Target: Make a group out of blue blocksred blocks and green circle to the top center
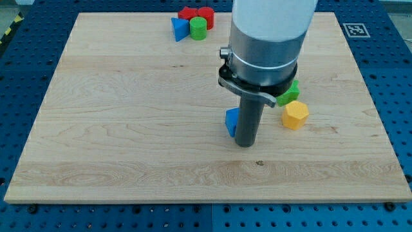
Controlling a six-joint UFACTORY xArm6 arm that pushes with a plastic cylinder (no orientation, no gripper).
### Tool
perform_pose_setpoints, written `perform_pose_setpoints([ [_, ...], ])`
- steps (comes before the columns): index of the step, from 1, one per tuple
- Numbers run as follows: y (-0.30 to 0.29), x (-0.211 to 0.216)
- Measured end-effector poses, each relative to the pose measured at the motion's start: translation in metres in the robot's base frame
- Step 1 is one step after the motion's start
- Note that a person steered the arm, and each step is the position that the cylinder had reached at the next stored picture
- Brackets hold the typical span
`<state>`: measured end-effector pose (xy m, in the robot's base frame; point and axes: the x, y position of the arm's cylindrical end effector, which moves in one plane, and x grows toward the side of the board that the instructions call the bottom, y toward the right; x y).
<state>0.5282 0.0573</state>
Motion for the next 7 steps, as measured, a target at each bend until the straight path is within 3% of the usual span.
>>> perform_pose_setpoints([
  [7, -0.037, -0.146],
])
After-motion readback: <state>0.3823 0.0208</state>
